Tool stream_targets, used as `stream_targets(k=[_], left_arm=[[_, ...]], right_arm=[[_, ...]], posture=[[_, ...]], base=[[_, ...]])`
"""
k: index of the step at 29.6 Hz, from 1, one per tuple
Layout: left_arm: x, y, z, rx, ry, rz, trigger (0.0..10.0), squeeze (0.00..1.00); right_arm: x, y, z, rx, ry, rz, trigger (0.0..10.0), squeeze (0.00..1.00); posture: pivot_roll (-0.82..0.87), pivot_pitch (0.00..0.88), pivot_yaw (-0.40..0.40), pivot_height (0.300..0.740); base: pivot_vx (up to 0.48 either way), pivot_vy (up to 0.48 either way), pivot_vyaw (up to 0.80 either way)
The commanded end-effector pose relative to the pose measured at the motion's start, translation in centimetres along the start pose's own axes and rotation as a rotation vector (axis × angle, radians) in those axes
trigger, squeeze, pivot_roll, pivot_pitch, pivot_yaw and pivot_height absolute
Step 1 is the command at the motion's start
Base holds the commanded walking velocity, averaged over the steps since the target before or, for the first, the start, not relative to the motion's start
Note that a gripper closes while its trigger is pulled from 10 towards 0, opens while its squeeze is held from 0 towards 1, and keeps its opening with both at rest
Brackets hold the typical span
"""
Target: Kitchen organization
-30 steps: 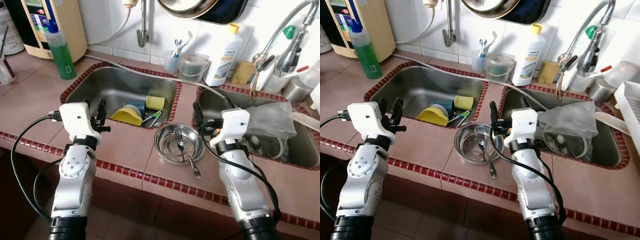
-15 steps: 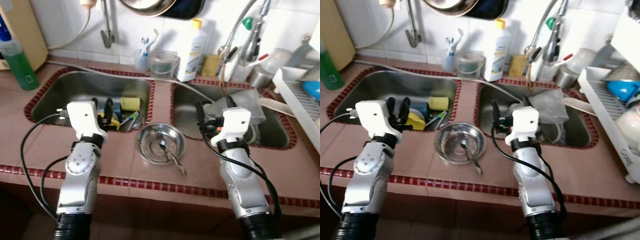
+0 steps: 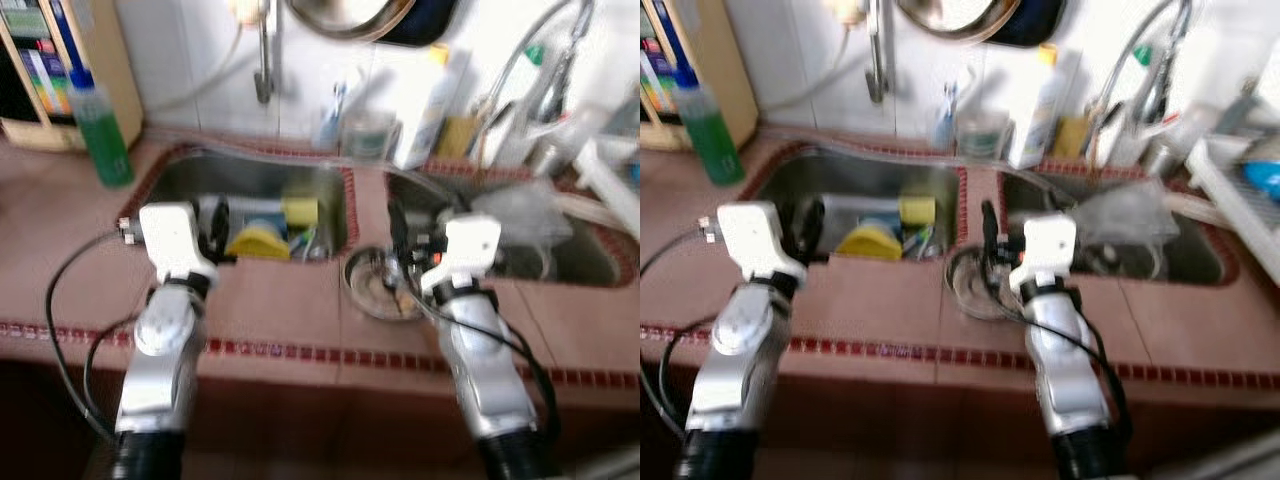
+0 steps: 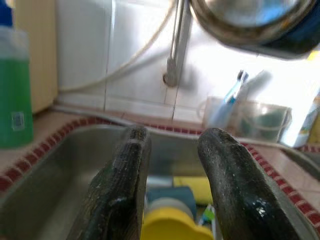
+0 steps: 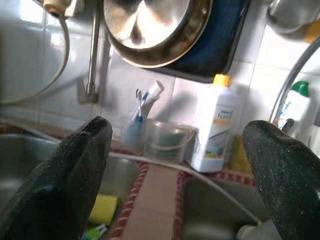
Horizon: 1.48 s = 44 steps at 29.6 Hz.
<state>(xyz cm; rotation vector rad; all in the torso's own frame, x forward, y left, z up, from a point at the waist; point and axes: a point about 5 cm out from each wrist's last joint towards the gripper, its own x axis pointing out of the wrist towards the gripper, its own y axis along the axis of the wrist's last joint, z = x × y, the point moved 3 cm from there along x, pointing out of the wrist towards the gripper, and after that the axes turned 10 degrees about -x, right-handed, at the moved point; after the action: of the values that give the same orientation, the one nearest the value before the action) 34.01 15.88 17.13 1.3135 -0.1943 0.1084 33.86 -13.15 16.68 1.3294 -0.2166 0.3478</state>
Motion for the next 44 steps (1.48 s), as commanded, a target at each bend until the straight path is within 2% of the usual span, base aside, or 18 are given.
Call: stream_targets(k=[1, 22, 29, 31, 34, 44], left_arm=[[0.0, 0.5, -0.4, 0.005, 0.012, 0.014, 10.0, 0.0], [-1.2, 0.5, -1.0, 0.051, 0.0, -0.001, 10.0, 0.0], [-1.9, 0.2, -1.1, 0.059, -0.017, -0.016, 10.0, 0.0], [-2.1, 0.1, -1.2, 0.098, -0.02, -0.021, 10.0, 0.0], [-2.3, 0.0, -1.0, 0.088, -0.04, -0.024, 10.0, 0.0], [-2.3, 0.0, -0.8, 0.072, -0.039, -0.029, 10.0, 0.0]], right_arm=[[0.3, 0.5, -0.6, -0.001, 0.018, 0.017, 10.0, 0.0], [0.0, -0.2, -1.0, 0.0, 0.019, -0.009, 10.0, 0.0], [-1.1, -1.1, -1.7, -0.013, 0.079, -0.045, 10.0, 0.0], [-1.5, -1.3, -1.9, -0.014, 0.097, -0.051, 10.0, 0.0], [-1.6, -1.4, -1.9, -0.015, 0.1, -0.054, 10.0, 0.0], [-1.4, -1.1, -1.6, -0.013, 0.092, -0.048, 10.0, 0.0]], posture=[[0.02, 0.0, -0.044, 0.74], [0.03, 0.03, -0.035, 0.74], [0.04, 0.04, -0.037, 0.74], [0.03, 0.041, -0.037, 0.74], [0.03, 0.042, -0.037, 0.74], [0.03, 0.047, -0.041, 0.74]], base=[[0.0, 0.0, 0.0], [0.0, 0.0, 0.0], [0.0, 0.0, 0.0], [0.0, 0.0, 0.0], [0.0, 0.0, 0.0], [0.0, -0.444, 0.0]])
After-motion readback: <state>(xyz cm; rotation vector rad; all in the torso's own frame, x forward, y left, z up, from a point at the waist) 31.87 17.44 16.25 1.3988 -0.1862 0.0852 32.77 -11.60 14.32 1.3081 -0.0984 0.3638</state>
